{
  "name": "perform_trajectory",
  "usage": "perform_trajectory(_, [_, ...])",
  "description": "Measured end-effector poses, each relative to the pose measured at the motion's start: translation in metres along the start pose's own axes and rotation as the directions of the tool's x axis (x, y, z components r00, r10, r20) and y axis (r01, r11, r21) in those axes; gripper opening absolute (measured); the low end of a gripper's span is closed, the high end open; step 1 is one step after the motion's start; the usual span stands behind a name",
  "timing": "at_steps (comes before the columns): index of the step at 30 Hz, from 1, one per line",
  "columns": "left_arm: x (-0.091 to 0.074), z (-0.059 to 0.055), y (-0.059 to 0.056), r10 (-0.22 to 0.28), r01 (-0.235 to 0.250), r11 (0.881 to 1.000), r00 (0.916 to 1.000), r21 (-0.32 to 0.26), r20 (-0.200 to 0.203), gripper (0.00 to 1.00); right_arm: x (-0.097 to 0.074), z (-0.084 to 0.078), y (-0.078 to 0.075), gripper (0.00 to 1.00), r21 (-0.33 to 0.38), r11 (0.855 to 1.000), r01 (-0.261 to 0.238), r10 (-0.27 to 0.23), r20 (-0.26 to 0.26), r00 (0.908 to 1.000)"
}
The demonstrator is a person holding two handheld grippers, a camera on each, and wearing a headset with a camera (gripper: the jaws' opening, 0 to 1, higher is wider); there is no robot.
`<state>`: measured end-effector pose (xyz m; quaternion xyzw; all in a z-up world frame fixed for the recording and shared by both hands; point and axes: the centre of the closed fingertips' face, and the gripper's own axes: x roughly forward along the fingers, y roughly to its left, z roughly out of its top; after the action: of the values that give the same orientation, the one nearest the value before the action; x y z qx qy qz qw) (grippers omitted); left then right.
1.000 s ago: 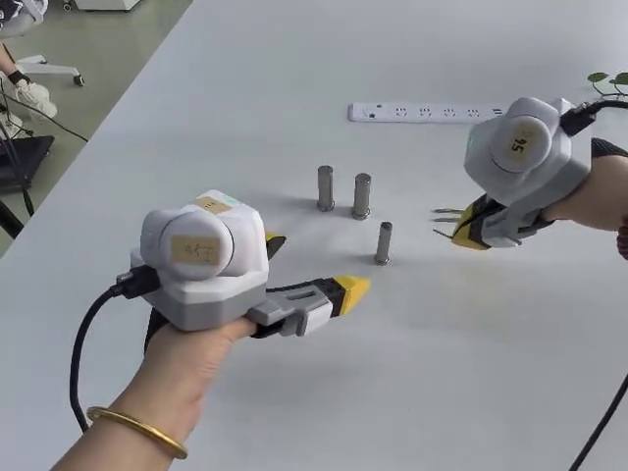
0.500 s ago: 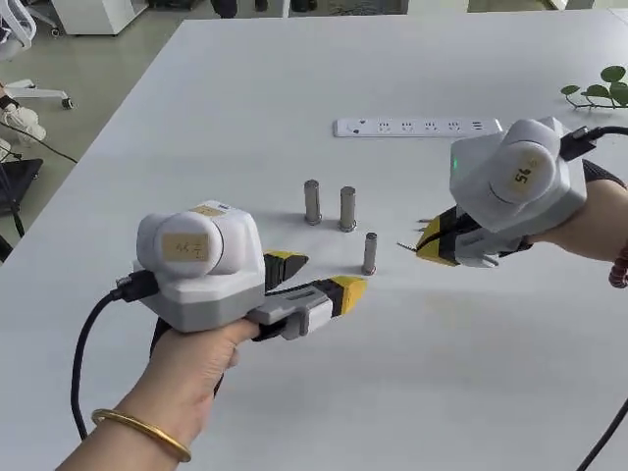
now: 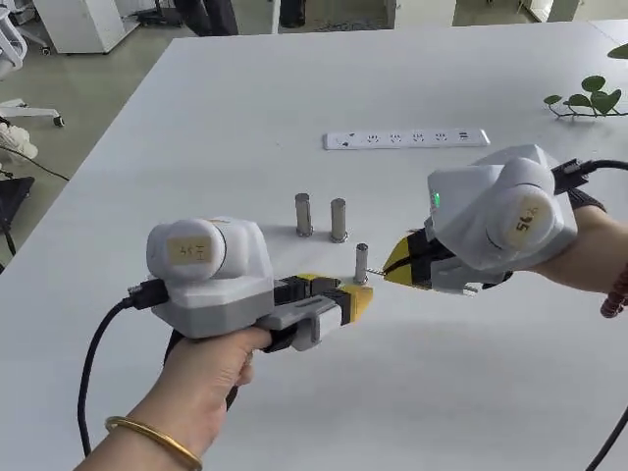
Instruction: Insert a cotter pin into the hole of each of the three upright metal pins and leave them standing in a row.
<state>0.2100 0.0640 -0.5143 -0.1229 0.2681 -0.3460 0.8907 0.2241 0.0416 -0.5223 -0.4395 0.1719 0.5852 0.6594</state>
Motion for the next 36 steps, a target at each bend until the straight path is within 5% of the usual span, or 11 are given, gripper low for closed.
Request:
perform_trajectory(16, [0.0, 0.005, -0.01, -0.051, 0.054, 0.996, 0.9978, -0.075, 0.041, 0.07, 0.0, 0.019, 0.016, 0.0, -0.083, 0.996, -0.02, 0.023, 0.035, 0.9991])
perform_trajectory(36, [-0.001, 0.007, -0.005, -0.046, 0.052, 0.995, 0.9969, -0.09, 0.064, 0.0, 0.0, 0.024, 0.013, 0.0, -0.101, 0.995, 0.012, -0.008, 0.043, 0.999])
